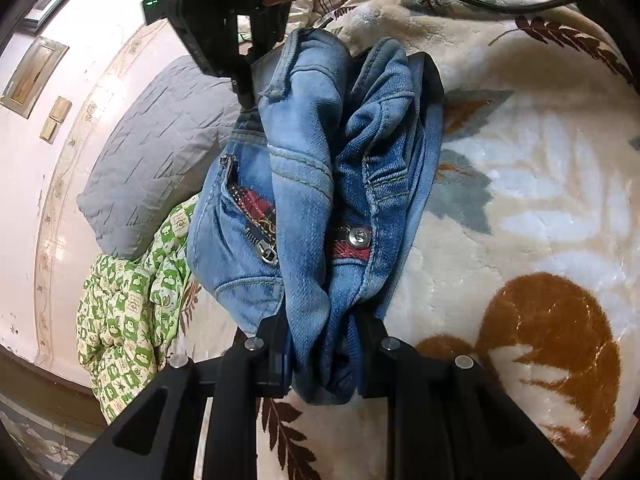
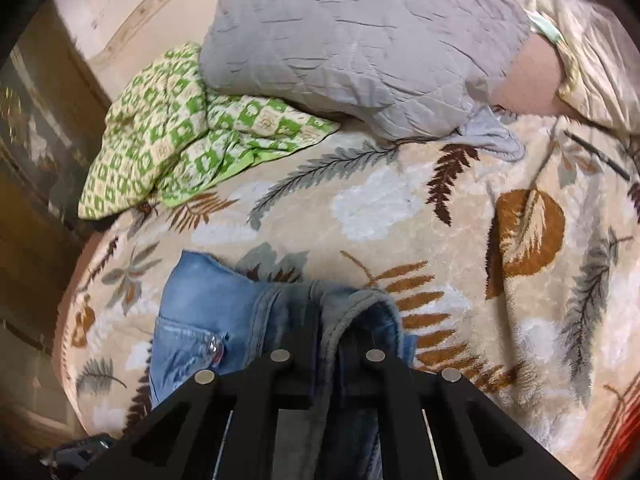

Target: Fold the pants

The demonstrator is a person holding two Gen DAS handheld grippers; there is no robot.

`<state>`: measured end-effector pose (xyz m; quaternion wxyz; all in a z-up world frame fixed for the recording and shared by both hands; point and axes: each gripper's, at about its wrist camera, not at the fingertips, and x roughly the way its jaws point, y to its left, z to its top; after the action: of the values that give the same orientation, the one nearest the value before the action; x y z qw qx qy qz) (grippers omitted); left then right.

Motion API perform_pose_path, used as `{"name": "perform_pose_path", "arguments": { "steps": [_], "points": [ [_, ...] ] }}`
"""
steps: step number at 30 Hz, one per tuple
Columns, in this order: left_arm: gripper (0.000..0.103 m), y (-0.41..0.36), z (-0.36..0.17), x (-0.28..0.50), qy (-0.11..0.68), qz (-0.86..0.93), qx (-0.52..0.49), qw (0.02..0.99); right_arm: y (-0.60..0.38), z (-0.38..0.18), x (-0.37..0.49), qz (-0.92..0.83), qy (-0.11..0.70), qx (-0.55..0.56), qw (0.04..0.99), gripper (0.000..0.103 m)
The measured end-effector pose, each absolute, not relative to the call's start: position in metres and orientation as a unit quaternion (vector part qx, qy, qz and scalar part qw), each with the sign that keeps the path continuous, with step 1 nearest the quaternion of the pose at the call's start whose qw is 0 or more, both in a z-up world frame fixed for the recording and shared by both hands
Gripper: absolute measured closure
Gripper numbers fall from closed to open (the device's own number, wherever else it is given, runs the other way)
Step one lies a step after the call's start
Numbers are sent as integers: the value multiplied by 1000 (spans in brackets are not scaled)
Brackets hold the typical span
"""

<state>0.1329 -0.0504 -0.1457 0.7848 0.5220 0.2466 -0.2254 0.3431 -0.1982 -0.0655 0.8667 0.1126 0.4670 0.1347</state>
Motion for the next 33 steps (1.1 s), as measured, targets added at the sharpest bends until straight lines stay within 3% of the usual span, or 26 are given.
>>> {"name": "perform_pose_path", "arguments": {
  "steps": [8,11,13,14,15,16,17,21,33],
  "points": [
    [79,-51,-148,133,244,-218,526,785,-205,-74,341,139,479,124,858,96],
    [67,-49,-150,127,223,-208,532,790,-207,-68,337,157,471,134,858,93],
    [50,-45,-148,122,222,-199,527,796,-209,-62,331,174,472,140,853,87],
    [42,-42,-145,121,224,-198,519,801,-210,-58,326,175,469,133,855,81],
    [22,-37,-138,119,228,-201,504,808,-211,-55,321,172,465,126,859,51],
    [12,-31,-129,117,228,-205,483,820,-212,-51,316,169,459,121,864,11],
    [12,-26,-121,116,225,-206,465,831,-216,-47,309,169,447,124,870,2],
    [5,-6,-91,118,241,-195,407,859,-228,-36,289,187,427,145,873,1],
    [5,40,-34,205,358,-190,147,902,-220,-46,228,227,415,83,877,1]
  ]
}}
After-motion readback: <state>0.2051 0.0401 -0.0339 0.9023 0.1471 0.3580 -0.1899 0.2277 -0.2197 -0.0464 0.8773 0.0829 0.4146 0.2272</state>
